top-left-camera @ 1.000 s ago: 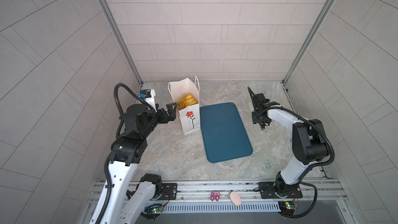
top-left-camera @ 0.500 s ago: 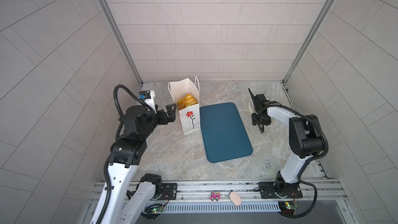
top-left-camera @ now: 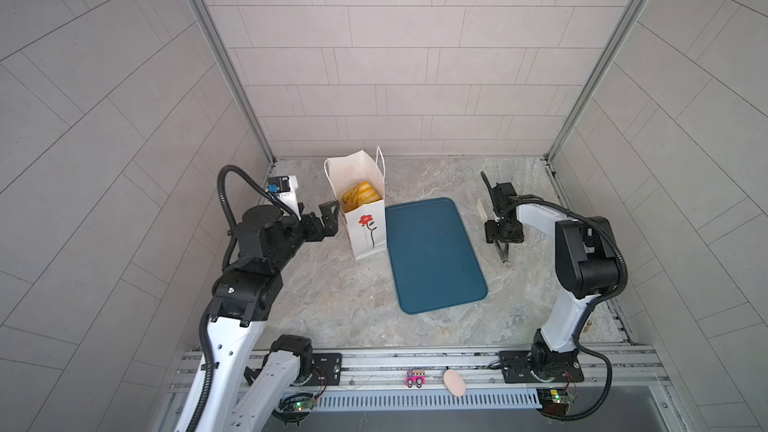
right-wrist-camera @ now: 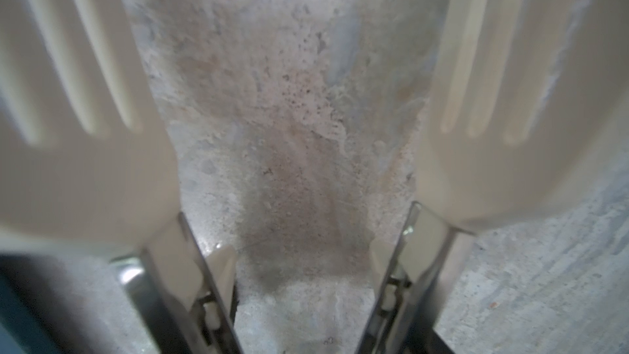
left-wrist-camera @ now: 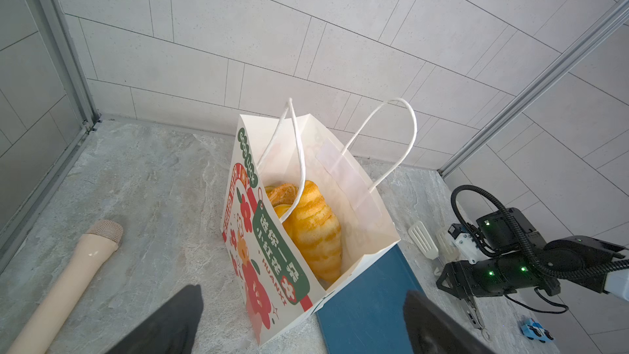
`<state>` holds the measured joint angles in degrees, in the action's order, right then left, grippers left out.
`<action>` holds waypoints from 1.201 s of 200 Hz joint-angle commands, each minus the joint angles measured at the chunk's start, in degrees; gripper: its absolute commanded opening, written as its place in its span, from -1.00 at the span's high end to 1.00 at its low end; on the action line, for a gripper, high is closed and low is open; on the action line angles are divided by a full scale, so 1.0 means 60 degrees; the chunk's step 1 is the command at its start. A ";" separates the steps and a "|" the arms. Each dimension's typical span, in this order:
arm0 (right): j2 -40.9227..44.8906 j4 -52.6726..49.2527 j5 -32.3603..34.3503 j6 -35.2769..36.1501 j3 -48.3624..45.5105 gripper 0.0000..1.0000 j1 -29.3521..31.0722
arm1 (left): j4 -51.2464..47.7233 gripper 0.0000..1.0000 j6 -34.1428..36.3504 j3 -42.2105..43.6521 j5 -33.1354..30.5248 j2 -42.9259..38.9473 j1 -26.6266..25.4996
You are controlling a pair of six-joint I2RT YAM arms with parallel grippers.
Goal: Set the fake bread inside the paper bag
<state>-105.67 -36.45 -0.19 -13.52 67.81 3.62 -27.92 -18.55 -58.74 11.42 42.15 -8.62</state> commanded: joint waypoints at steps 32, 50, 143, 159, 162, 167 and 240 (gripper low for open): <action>0.0238 -0.0093 -0.0072 0.0114 -0.0115 -0.99 -0.0046 | -0.0129 -1.00 0.0007 0.0223 -0.0368 -0.0102 0.0060; 0.0444 -0.0063 -0.0064 0.0114 -0.0177 -0.99 -0.0046 | -0.0150 -1.00 -0.0040 0.0271 -0.0559 -0.0134 0.0062; 0.2640 0.1827 0.0488 0.0193 -0.1816 -1.00 -0.0049 | -0.0266 -1.00 -0.0450 0.0910 -0.2861 -0.0273 0.0117; 0.3179 0.2569 0.0658 0.0222 -0.2380 -0.99 -0.0047 | -0.0393 -1.00 -0.0615 0.1112 -0.3704 -0.0220 0.0183; 0.3283 0.2730 0.0686 0.0234 -0.2480 -0.99 -0.0046 | -0.0419 -1.00 -0.0650 0.1152 -0.3874 -0.0203 0.0189; 0.3478 0.2988 0.0763 0.0252 -0.2654 -0.99 -0.0046 | -0.0437 -1.00 -0.0709 0.1228 -0.4072 -0.0206 0.0245; 0.5749 0.6793 0.2747 0.0600 -0.5322 -1.00 -0.0046 | 0.0581 -1.00 -0.1232 0.3819 -0.5456 0.0196 0.1365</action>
<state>-73.93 -7.42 10.24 -11.14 40.14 3.46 -27.99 -22.79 -40.29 -16.58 41.67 -2.50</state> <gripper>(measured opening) 0.999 0.999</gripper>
